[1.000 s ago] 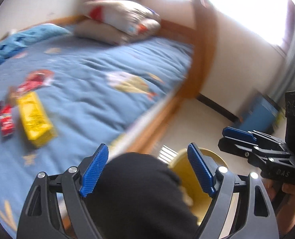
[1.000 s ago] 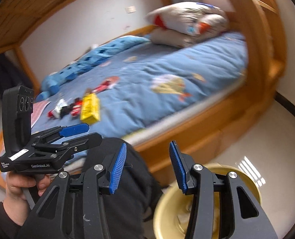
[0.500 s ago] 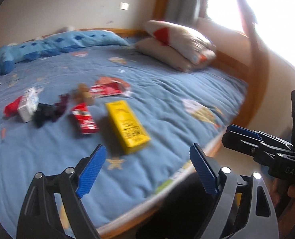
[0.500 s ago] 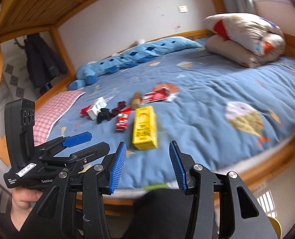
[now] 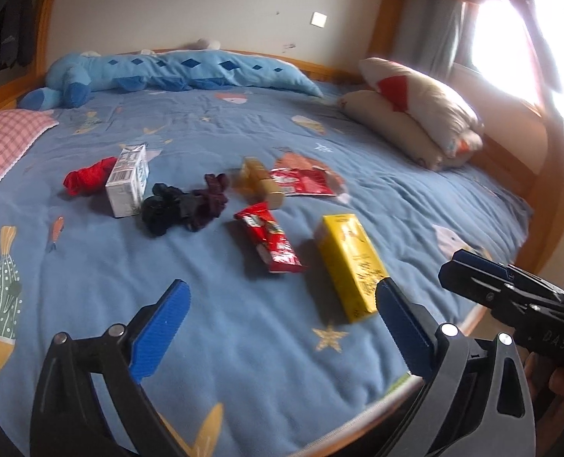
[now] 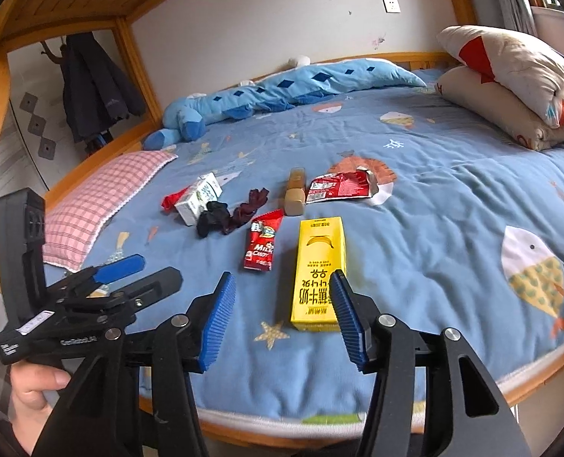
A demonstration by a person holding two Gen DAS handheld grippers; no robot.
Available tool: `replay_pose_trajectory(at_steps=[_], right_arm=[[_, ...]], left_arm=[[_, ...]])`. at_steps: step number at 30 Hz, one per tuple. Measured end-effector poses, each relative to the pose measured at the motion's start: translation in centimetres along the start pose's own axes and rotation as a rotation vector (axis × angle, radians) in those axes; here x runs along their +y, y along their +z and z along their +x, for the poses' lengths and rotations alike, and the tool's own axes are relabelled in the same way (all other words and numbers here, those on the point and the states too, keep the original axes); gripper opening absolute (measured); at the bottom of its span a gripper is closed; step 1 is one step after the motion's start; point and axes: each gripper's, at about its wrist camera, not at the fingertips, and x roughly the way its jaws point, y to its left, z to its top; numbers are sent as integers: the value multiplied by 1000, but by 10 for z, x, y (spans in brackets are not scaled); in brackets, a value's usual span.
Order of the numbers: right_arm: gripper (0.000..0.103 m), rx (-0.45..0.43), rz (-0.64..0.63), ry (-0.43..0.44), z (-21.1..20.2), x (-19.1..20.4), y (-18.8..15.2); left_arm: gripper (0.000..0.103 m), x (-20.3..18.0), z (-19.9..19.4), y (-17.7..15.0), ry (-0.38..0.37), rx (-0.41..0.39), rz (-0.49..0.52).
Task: Collect trash
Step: 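Move both tools back toward the yellow carton and red wrapper, then grasp the yellow milk carton with the right tool while the left tool grasps the red candy wrapper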
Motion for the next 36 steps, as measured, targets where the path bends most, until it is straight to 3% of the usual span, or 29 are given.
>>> replay_pose_trajectory(at_steps=[10, 23, 27, 36], right_arm=[[53, 96, 5, -69, 67, -17, -1], [52, 190, -2, -142, 119, -25, 0], [48, 158, -31, -174, 116, -23, 1], [48, 83, 54, -80, 96, -40, 10]], left_arm=[[98, 22, 40, 2, 39, 52, -47], [98, 27, 71, 3, 41, 106, -45], [98, 24, 79, 5, 42, 113, -38], [97, 13, 109, 19, 83, 113, -40]])
